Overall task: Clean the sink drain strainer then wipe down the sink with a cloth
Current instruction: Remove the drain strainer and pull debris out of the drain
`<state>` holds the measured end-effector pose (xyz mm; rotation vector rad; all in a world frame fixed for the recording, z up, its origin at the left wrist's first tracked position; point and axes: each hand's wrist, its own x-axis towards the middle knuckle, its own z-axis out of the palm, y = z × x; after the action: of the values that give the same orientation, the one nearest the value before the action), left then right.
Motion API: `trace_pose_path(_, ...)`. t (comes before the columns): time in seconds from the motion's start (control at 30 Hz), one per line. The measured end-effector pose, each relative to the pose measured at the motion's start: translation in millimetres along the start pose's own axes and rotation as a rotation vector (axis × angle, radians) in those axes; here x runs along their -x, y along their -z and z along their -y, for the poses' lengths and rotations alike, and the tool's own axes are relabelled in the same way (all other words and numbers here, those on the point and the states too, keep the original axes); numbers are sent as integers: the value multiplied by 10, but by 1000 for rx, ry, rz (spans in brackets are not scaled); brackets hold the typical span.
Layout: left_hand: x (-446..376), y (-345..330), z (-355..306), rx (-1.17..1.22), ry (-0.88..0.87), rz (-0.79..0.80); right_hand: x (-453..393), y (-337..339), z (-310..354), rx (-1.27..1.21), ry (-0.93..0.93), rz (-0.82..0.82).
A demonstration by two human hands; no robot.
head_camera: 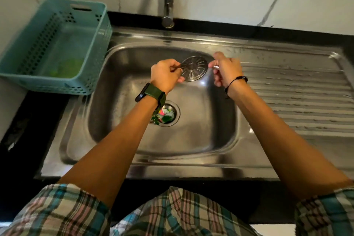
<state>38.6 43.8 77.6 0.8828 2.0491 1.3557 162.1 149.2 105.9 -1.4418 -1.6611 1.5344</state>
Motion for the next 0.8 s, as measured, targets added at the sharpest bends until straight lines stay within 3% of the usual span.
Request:
trace_pose_path(0.23, 213, -585, -455, -245, -453, 41, 114, 887, 75, 2, -134, -37)
trace_pose_path(0.4, 384, -1057, -573, -356, -644, 217, 195, 1469, -145, -79, -277, -113)
trace_pose_path(0.6, 506, -1442, -488, -276, -505, 349, 237, 1687, -581, -9, -400, -197)
trace_pose_path(0.8, 467, -1580, -403, -418, -424, 489, 255, 1635, -737, 166, -378, -304)
